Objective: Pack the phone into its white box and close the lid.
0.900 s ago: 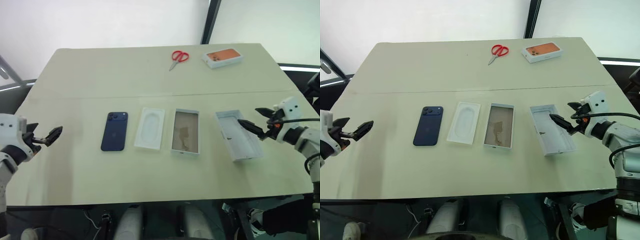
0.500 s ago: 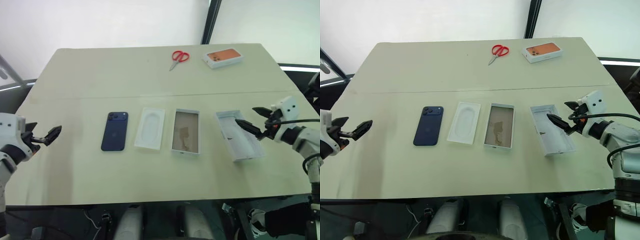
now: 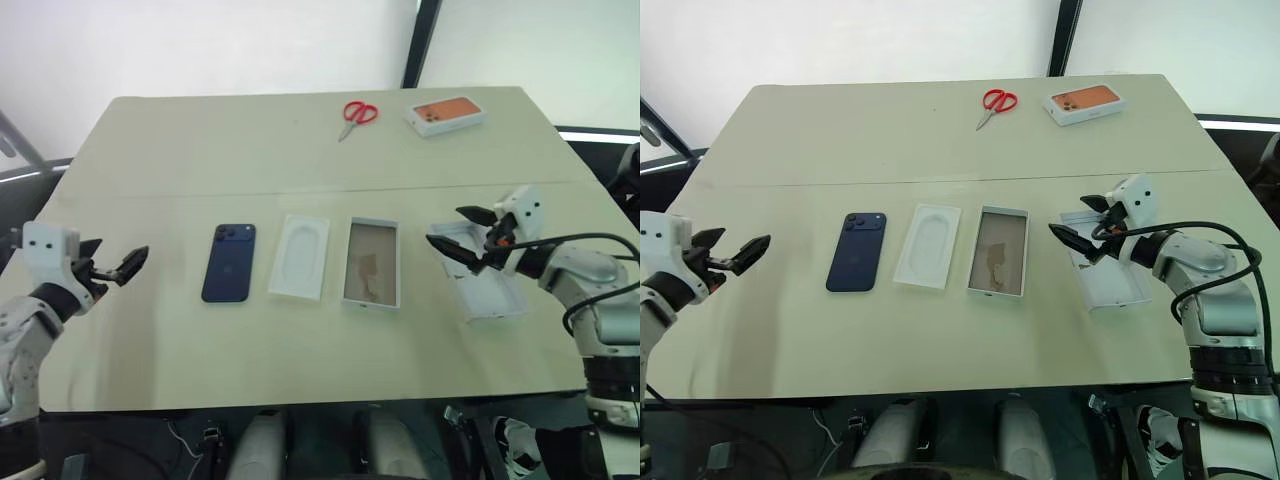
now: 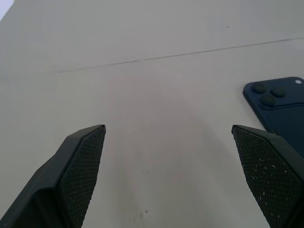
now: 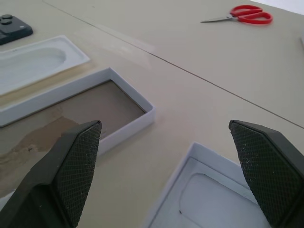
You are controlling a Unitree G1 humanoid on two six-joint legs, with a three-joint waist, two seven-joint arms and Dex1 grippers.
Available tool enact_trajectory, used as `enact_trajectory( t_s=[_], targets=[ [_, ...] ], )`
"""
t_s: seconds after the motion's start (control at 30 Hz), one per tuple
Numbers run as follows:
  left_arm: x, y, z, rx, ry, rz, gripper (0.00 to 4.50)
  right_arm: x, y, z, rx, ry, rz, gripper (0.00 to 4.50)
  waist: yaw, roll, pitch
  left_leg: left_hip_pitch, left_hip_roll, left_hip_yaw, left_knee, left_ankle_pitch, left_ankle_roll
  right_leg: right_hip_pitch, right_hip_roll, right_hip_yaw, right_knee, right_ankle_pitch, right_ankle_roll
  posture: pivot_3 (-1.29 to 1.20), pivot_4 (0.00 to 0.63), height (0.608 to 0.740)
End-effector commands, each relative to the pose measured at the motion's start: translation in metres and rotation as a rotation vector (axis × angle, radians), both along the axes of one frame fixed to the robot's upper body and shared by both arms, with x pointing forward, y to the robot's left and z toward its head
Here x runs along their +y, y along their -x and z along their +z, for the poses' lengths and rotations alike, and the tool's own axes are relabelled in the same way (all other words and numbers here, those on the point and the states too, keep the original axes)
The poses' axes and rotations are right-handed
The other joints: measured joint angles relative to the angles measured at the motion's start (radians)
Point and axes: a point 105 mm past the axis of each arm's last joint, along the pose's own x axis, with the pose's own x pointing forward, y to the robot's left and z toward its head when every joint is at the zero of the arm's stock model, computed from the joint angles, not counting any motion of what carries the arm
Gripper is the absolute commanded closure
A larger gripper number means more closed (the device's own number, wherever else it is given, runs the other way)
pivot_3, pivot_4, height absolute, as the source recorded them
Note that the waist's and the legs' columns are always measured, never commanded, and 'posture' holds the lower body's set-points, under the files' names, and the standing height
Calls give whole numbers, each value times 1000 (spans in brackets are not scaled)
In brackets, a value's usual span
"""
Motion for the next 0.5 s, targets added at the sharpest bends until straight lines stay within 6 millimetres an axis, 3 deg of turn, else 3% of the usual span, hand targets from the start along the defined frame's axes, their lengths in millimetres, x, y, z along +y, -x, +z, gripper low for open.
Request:
enact_trajectory(
  t_s=[0.03, 0.13, 0.33, 0.5],
  targets=[
    [-21, -1, 13, -51, 12, -49, 35, 16, -1, 15, -55, 20, 55, 0, 1, 0, 0, 0, 0, 0, 0, 0, 0, 0, 0, 0, 0, 0, 0, 0, 150, 740],
    [-52, -10, 16, -49, 37, -150, 35, 31, 5, 21, -68, 12, 104, 0, 3, 0, 0, 0, 0, 0, 0, 0, 0, 0, 0, 0, 0, 0, 0, 0, 150, 740],
    [-117, -29, 19, -2, 117, -296, 35, 63, 23, 11, -65, 56, 204, 0, 3, 0, 0, -1, -1, -1, 1, 0, 0, 0, 0, -1, 0, 0, 0, 0, 150, 740],
    [-159, -48, 12, 144, 207, -278, 35, 83, 29, 17, -99, 57, 245, 0, 2, 0, 0, -1, -1, -1, 2, 0, 0, 1, 1, -1, 1, 0, 0, 0, 150, 740]
  ],
)
